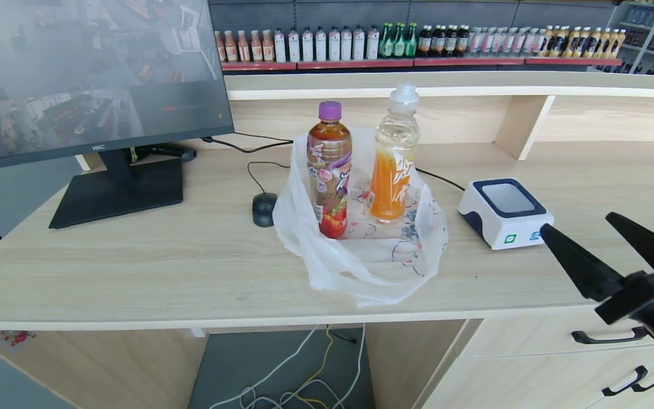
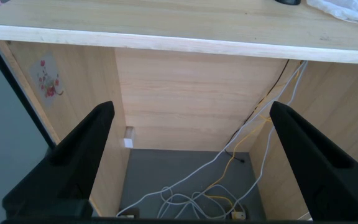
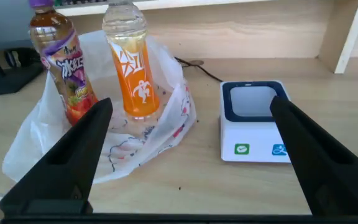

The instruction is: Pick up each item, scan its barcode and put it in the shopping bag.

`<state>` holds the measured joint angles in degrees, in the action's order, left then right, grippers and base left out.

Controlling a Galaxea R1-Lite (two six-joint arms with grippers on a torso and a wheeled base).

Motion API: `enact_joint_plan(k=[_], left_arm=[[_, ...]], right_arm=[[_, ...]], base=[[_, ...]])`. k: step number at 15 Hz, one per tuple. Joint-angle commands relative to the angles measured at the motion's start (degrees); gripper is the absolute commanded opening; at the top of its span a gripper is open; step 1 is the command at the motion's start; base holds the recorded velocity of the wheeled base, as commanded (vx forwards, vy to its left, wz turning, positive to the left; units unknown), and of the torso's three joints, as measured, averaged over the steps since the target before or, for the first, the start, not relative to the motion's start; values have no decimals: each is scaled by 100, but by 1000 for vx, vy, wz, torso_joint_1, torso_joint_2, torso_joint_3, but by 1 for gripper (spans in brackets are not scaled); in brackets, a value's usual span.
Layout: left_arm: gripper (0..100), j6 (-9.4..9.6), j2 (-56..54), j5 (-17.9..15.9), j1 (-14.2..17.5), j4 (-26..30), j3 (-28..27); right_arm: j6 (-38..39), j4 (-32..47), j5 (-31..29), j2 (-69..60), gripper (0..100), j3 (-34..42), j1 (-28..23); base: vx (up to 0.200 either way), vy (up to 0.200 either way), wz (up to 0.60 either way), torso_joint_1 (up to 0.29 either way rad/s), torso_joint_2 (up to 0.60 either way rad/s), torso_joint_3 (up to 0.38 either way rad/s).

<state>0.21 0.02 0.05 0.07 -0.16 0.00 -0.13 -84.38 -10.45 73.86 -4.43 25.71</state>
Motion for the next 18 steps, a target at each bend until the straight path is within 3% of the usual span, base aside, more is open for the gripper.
enact_joint_plan(k=[1,3,5,6,7,8,9,11,15,17,18], left_arm=[[100,6,-2,-5,1,-2,0],[100,14,-2,-5,1,-2,0],[100,14,-2,4,1,-2,0],[100,14,-2,4,-7,-2,0],[100,14,-2,4,1,-2,0],[100,14,-2,4,-7,-2,0],[100,6,-2,4,1,-2,0],[100,-3,-2,-5,1,-2,0],[100,-3,-2,4,1,-2,0],[100,-3,-2,4,1,-2,0],[100,-3,-2,4,1,-2,0]], right_arm=[[163,1064,8,-1682,100,434,-154],[93,2435,25,-2631,100,443,-136],[-285,4167,166,-3879,100,443,-49],[-417,5582,306,-4855,100,434,-13],[-417,6039,315,-5145,100,443,-13],[-435,7322,350,-6094,100,425,39],[-461,7876,403,-6622,100,425,145],[-488,8315,509,-7167,100,372,215],[-470,8447,843,-7087,100,328,145],[-470,8482,834,-6868,100,319,-163],[-496,8491,843,-6780,100,319,-550]], base=[[0,0,0,0,0,0],[0,0,0,0,0,0],[0,0,0,0,0,0],[0,0,0,0,0,0],[0,0,0,0,0,0],[0,0,0,0,0,0],[0,0,0,0,0,0],[0,0,0,0,0,0],[0,0,0,0,0,0],[0,0,0,0,0,0],[0,0,0,0,0,0]])
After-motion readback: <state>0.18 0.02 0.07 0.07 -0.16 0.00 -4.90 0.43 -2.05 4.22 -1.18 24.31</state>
